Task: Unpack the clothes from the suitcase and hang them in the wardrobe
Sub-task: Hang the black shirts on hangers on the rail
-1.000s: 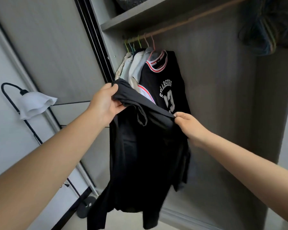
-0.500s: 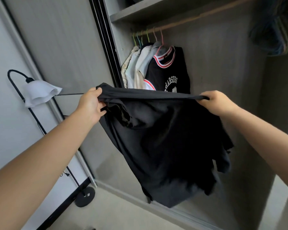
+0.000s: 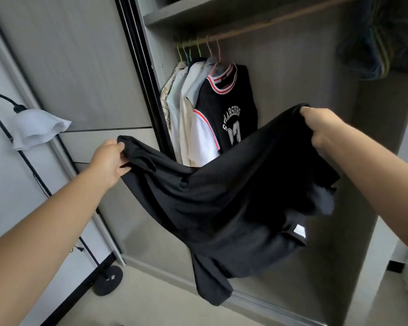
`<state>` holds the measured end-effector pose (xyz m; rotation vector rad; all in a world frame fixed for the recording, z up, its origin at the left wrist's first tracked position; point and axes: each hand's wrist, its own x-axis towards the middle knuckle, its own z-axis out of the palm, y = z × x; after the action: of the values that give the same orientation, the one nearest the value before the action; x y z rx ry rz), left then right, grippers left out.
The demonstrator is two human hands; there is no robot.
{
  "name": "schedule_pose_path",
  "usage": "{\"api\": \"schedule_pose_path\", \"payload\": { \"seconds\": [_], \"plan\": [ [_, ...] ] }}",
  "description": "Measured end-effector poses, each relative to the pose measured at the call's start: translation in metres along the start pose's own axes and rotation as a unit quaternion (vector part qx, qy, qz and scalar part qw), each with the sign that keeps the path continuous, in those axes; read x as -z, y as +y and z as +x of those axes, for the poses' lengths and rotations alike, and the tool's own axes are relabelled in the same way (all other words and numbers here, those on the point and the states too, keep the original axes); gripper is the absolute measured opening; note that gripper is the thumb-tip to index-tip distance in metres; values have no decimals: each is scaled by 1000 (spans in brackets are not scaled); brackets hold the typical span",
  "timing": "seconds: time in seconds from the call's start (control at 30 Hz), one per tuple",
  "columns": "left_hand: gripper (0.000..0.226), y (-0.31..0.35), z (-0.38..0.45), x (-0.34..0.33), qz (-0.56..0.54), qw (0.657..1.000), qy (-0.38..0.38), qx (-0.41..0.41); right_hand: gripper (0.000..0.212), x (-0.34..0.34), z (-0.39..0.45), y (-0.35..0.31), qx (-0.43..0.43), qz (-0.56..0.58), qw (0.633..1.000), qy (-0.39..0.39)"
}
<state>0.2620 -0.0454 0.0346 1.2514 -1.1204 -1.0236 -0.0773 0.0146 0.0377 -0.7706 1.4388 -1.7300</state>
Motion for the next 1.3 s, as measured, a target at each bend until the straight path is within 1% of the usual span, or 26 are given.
{"api": "schedule_pose_path", "payload": {
  "seconds": [0.03,0.1,0.13,0.17,0.23,0.27,0.3,0.37,0.4,0.43,0.5,0.53,0.57,0.6,0.63,0.67,0.73,0.83,0.9,0.97,1.03,1.13,1.2,1.23,1.27,1.3],
  "plan": [
    [19,-6,-5,-6,65,997,-34,-5,20,-7,-3,-1,-12,24,999,-27],
    [36,-16,-16,-19,174,979,-103,-11,27,-23,-13,-4,-34,80,993,-82],
    [40,-19,-23,-27,209,969,-133,-16,26,-31,-16,-5,-41,109,987,-109],
    [38,-22,-32,-35,226,961,-160,-26,25,-40,-20,-6,-51,135,980,-136],
    [25,-30,-47,-51,238,944,-219,-64,29,-57,-27,-8,-68,165,969,-173],
    [19,-35,-55,-58,248,931,-253,-87,29,-65,-29,-9,-68,170,967,-180],
    [21,-39,-62,-65,250,919,-286,-103,28,-73,-32,-10,-67,175,964,-186],
    [30,-49,-72,-72,235,903,-346,-95,28,-85,-37,-10,-67,197,958,-199],
    [27,-53,-76,-72,216,897,-375,-86,29,-90,-39,-11,-62,207,955,-205],
    [30,-55,-80,-71,184,893,-405,-73,30,-94,-41,-12,-58,218,952,-209],
    [56,-57,-81,-69,119,880,-458,-39,32,-99,-42,-17,-51,250,943,-212],
    [69,-57,-80,-71,120,876,-466,-42,31,-100,-43,-20,-47,272,938,-209],
    [80,-56,-81,-74,138,880,-451,-55,30,-101,-43,-23,-40,294,932,-209],
    [87,-55,-79,-80,165,894,-411,-71,28,-101,-43,-25,-34,315,924,-212],
    [88,-54,-79,-87,185,910,-359,-91,29,-101,-43,-27,-32,331,918,-215],
    [85,-50,-78,-94,190,926,-308,-108,33,-100,-44,-30,-31,342,914,-218],
    [71,-45,-73,-108,159,953,-237,-102,39,-96,-45,-33,-31,355,905,-234],
    [46,-37,-64,-124,144,968,-193,-66,37,-84,-42,-37,-22,353,903,-243],
    [35,-31,-60,-131,143,970,-194,-36,29,-73,-39,-39,-11,349,909,-229],
    [28,-22,-54,-131,94,975,-201,1,31,-60,-33,-38,-7,335,920,-204],
    [17,-6,-47,-128,-17,982,-188,32,31,-46,-20,-28,-2,288,939,-188],
    [22,24,-36,-125,-179,972,-153,26,25,-35,5,9,-25,183,963,-197],
    [20,39,-32,-125,-219,965,-147,12,20,-31,11,43,-72,114,967,-218],
    [21,43,-31,-126,-218,964,-150,5,14,-30,9,61,-87,67,964,-241],
    [22,45,-31,-127,-213,965,-154,-2,14,-30,5,78,-90,12,957,-274],
    [24,47,-32,-127,-215,964,-158,-6,26,-29,0,94,-82,-47,943,-318]
  ]
}}
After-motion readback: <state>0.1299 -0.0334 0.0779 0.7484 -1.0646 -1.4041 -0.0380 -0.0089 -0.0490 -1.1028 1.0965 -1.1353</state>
